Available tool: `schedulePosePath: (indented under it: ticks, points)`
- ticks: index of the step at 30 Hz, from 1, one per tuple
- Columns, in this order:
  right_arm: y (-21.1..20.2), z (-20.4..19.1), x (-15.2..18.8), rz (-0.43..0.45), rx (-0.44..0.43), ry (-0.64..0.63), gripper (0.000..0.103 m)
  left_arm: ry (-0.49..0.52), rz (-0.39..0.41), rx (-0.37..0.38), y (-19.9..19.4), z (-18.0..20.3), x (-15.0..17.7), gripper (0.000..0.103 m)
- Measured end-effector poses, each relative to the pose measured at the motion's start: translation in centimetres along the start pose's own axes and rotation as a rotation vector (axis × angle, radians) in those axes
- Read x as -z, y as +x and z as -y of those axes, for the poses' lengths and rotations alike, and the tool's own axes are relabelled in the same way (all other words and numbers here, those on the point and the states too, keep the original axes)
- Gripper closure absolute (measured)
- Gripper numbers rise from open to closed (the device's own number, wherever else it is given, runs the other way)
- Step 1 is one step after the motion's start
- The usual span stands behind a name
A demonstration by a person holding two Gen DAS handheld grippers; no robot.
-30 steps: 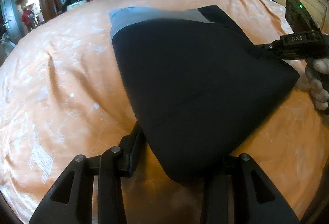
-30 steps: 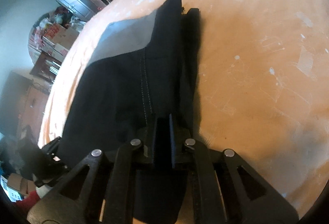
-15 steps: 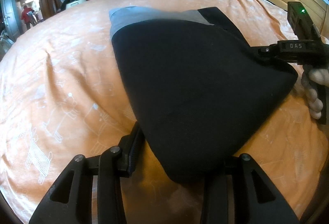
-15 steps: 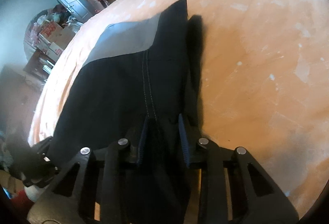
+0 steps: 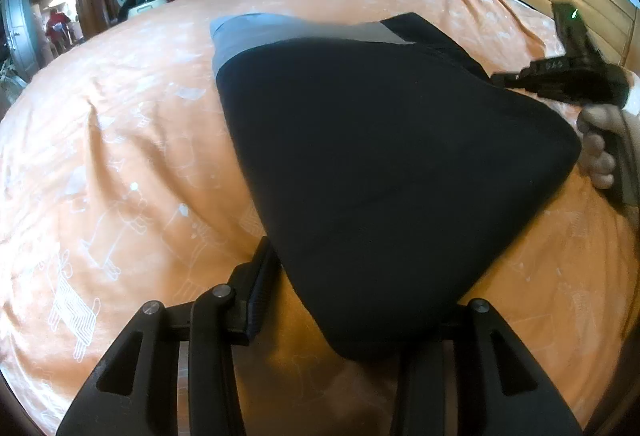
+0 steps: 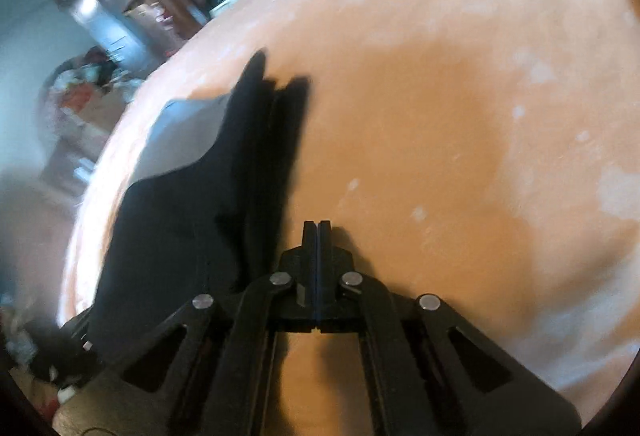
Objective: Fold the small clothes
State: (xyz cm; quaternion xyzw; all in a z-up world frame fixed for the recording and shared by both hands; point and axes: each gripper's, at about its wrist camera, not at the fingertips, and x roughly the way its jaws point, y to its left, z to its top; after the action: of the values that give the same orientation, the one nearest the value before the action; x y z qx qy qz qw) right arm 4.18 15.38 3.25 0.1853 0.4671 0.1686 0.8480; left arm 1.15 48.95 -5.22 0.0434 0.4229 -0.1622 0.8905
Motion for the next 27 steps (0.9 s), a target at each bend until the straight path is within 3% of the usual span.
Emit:
schedulePosePath:
  ticks: [7,9,11,13,16,19,22,25,27]
  points:
    - [-3.4,-7.2,1.6,0.104,-0.010,-0.206,0.101,-0.010,0.001,0.014,-0.1,-0.3,0.0,0.061]
    - [-1.8,-9.3,3.1,0.036,-0.032,-0.294,0.102,-0.008,0.001,0.012,-0.1,-0.3,0.0,0.061]
    - [1.5,-8.6,5.0,-0.080,0.037,-0.312,0.103,-0.010,0.000,0.014,-0.1,-0.3,-0.1,0.061]
    - [1.5,-7.0,5.5,-0.061,0.006,-0.253,0.103,-0.010,-0.001,0.018,-0.2,-0.3,-0.1,0.060]
    - [0.1,-8.0,5.7,-0.027,0.043,-0.277,0.103,-0.010,-0.001,0.017,-0.2,-0.5,-0.2,0.060]
    - [-1.8,-8.1,6.4,0.035,0.022,-0.239,0.100,-0.017,0.006,0.018,-0.3,-0.7,-0.1,0.059]
    - [0.2,-7.1,7.4,-0.029,0.041,-0.231,0.103,-0.070,0.018,0.026,-0.8,-1.5,0.2,0.057]
    - [1.0,-6.8,7.1,-0.045,0.029,-0.248,0.103,-0.187,0.000,0.089,-1.3,-3.2,0.6,0.057]
    - [0.9,-6.7,7.0,-0.045,0.018,-0.245,0.103,-0.192,-0.002,0.089,-1.6,-3.3,0.9,0.057]
